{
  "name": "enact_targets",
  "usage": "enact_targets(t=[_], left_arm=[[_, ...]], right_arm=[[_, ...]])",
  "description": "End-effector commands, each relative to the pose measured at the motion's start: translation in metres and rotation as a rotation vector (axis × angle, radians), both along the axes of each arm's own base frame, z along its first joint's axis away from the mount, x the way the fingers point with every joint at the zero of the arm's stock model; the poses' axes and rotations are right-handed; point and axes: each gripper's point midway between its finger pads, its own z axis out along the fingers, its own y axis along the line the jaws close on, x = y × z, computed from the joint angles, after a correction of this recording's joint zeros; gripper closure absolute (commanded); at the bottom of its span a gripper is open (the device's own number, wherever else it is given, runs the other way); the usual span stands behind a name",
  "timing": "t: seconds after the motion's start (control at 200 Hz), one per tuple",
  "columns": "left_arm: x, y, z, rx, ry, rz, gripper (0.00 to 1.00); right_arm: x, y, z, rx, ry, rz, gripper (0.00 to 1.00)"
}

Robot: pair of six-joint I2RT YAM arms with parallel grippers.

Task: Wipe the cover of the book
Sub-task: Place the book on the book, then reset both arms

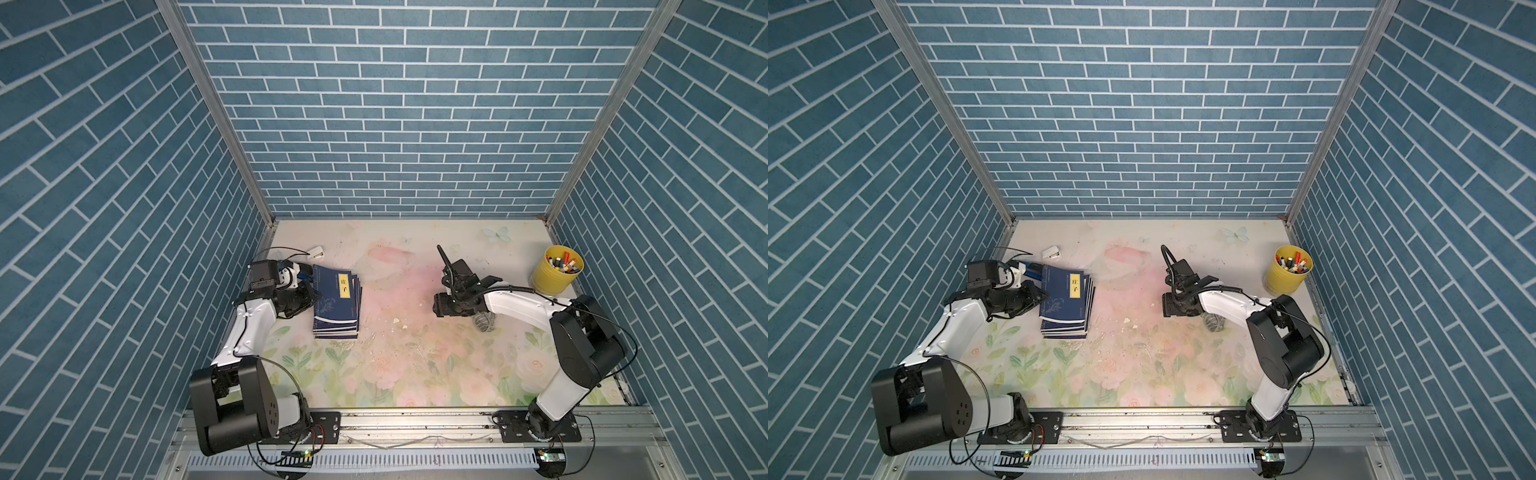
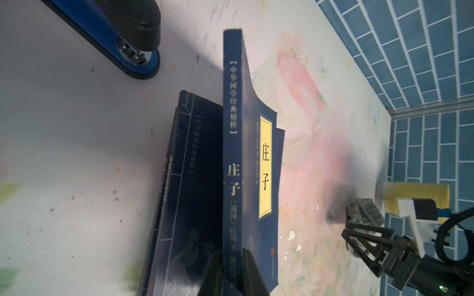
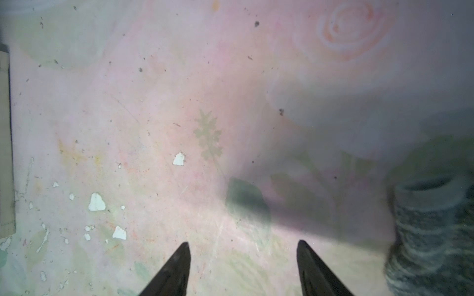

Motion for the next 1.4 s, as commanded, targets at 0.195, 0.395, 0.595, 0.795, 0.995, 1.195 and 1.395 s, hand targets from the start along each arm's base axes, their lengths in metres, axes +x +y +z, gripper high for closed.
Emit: enact_targets(t=[0.195,0.395,0.595,0.795,0.995,1.195,1.395], left_arm=[[0.003,-0.003,-0.030,0.119,0.092,-0.076,1.00],[0.001,0.006,-0.042,0.190,0.153,-0.077,1.00],[0.000,0.008,-0.051,0.220,0.189,-0.076,1.00],[-0.002,0.006,-0.061,0.257,0.222,-0.091,0.88],[0.006,0.027,-0.051,0.374,0.206,-0.009,0.58],[0.016,0.042,-0.032,0.483,0.182,0.033,0.38],[0.034,0.038,0.008,0.473,0.013,0.086,0.27]], right_arm=[[0.010,0.010,0.005,0.025,-0.019,0.039,0.34],[0.011,0.006,0.004,0.018,-0.018,0.035,0.33],[0.012,0.005,0.006,0.019,-0.019,0.033,0.33],[0.012,0.001,0.007,0.015,-0.023,0.029,0.33],[0.012,-0.005,0.017,0.001,-0.039,0.044,0.31],[0.013,-0.013,0.035,-0.013,-0.061,0.065,0.30],[0.024,-0.038,0.058,-0.058,-0.142,0.045,0.29]])
